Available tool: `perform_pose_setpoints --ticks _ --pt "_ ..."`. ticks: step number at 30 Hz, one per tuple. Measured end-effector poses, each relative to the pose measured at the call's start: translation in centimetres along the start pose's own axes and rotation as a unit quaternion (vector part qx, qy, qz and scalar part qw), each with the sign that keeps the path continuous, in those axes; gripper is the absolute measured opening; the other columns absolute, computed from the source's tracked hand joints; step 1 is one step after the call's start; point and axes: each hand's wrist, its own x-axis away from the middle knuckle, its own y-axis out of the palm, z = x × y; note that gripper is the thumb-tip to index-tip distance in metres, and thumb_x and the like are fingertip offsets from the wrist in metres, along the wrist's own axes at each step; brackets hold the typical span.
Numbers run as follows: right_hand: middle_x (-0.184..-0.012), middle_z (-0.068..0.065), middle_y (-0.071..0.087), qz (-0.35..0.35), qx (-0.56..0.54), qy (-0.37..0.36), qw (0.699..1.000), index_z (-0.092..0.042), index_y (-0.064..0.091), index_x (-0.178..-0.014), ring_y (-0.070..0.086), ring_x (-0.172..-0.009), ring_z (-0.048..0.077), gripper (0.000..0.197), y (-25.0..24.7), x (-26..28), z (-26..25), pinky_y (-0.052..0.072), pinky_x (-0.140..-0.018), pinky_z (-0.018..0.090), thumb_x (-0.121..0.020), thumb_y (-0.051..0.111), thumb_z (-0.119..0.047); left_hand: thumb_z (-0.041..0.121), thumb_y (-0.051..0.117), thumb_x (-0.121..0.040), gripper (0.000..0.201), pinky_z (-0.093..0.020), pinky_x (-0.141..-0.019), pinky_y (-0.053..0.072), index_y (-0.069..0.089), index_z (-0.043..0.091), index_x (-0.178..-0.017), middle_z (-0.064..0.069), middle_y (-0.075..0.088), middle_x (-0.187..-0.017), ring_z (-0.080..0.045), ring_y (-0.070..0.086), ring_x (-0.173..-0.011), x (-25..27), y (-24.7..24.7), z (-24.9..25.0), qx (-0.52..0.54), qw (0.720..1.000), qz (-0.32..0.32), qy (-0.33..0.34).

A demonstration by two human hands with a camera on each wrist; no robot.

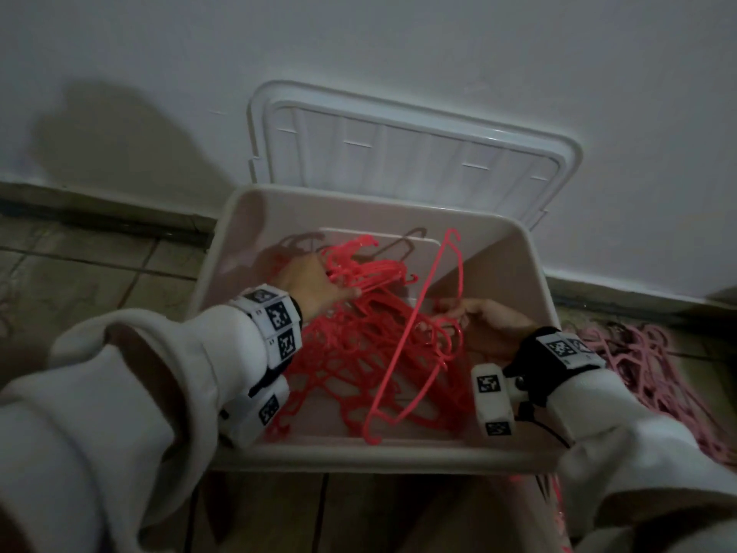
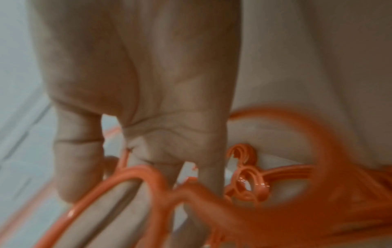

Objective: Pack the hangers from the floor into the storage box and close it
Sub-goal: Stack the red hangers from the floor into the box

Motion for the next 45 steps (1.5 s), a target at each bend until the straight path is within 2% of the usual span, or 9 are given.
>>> perform_pose_setpoints --ticks 4,7,16,22,26,30,34,40,45 --pt "-0.083 0.012 0.068 -0.015 -0.007 -0.02 1.0 -0.012 0.041 -0.096 0.066 -0.071 0.02 0.04 0.9 -0.6 -0.3 0.052 -0.071 0.029 -0.063 0.063 -0.007 0.047 0.082 -0.058 0.048 -0.019 -0.073 0.042 0.067 0.03 -0.1 0.009 0.065 -0.083 -0.011 0.062 -0.083 1.0 1.3 1.9 -0.03 0.997 -0.064 0.009" --pt "-0.066 0.006 0.069 -0.049 -0.04 -0.034 0.997 -0.013 0.034 -0.075 0.066 -0.06 0.013 0.015 1.9 -0.8 -0.5 0.055 -0.063 0.023 -0.072 0.044 -0.002 0.048 0.084 -0.054 0.051 -0.022 -0.072 0.046 0.067 0.024 -0.097 0.002 0.07 -0.086 -0.018 0.066 -0.087 1.0 1.4 2.9 -0.033 0.999 -0.042 -0.006" --pt "-0.066 0.006 0.066 -0.046 -0.011 -0.107 0.993 -0.01 0.042 -0.077 0.065 -0.053 0.014 0.026 3.3 -0.6 -1.1 0.055 -0.054 0.024 -0.088 0.034 0.012 0.062 0.065 -0.068 0.056 -0.035 -0.085 0.047 0.059 0.024 -0.108 -0.008 0.067 -0.109 -0.031 0.061 -0.103 1.3 1.1 3.6 -0.086 0.996 0.028 -0.015" --pt "-0.07 0.0 0.067 -0.036 -0.016 -0.169 0.985 -0.015 0.043 -0.079 0.066 -0.063 0.01 0.041 2.2 0.4 -1.6 0.052 -0.055 0.023 -0.055 0.077 -0.015 0.069 0.049 -0.078 0.062 -0.032 -0.083 0.047 0.059 0.025 -0.121 -0.011 0.067 -0.109 -0.03 0.062 -0.101 0.7 0.6 3.4 -0.079 0.995 0.012 -0.053" --pt "-0.07 0.002 0.066 -0.031 -0.078 -0.177 0.981 -0.015 0.044 -0.078 0.065 -0.06 0.013 0.055 1.1 0.7 -1.4 0.055 -0.055 0.025 -0.045 0.088 -0.015 0.04 0.076 -0.071 0.045 -0.023 -0.071 0.041 0.065 0.013 -0.106 -0.005 0.067 -0.096 -0.018 0.056 -0.081 0.9 0.7 3.6 -0.08 0.991 -0.09 -0.053" --pt "-0.066 0.0 0.064 0.002 -0.082 -0.172 0.982 -0.017 0.041 -0.078 0.063 -0.058 0.011 0.029 1.4 0.9 -1.4 0.054 -0.052 0.025 -0.065 0.065 -0.006 0.017 0.08 -0.068 0.055 -0.015 -0.074 0.043 0.058 0.019 -0.118 0.001 0.063 -0.098 -0.012 0.054 -0.085 1.5 1.6 4.3 -0.056 0.987 -0.152 -0.007" --pt "-0.063 -0.001 0.062 0.019 -0.095 -0.18 0.979 -0.017 0.041 -0.077 0.06 -0.056 0.011 0.015 1.8 0.6 -1.7 0.052 -0.049 0.023 -0.077 0.047 -0.004 -0.01 0.071 -0.069 0.055 0.0 -0.049 0.034 0.054 0.015 -0.116 0.013 0.054 -0.082 -0.004 0.048 -0.073 1.9 1.3 4.7 -0.024 0.972 -0.232 0.038" --pt "-0.058 -0.003 0.057 0.036 -0.099 -0.186 0.977 -0.018 0.039 -0.074 0.05 -0.052 0.01 0.015 1.7 0.2 -1.7 0.048 -0.045 0.021 -0.076 0.047 -0.005 0.003 0.07 -0.076 0.041 -0.015 -0.081 0.041 0.057 0.019 -0.112 0.004 0.057 -0.105 -0.015 0.053 -0.098 2.0 0.2 4.8 -0.005 0.962 -0.267 0.051" --pt "-0.051 -0.002 0.046 0.077 -0.101 -0.198 0.972 -0.015 0.039 -0.073 0.05 -0.046 0.011 0.012 0.6 0.4 -1.4 0.047 -0.047 0.019 -0.075 0.048 -0.008 0.0 0.073 -0.071 0.04 -0.024 -0.089 0.044 0.064 0.016 -0.107 0.01 0.055 -0.098 -0.006 0.051 -0.092 2.1 -0.1 4.7 -0.009 0.945 -0.319 0.067"
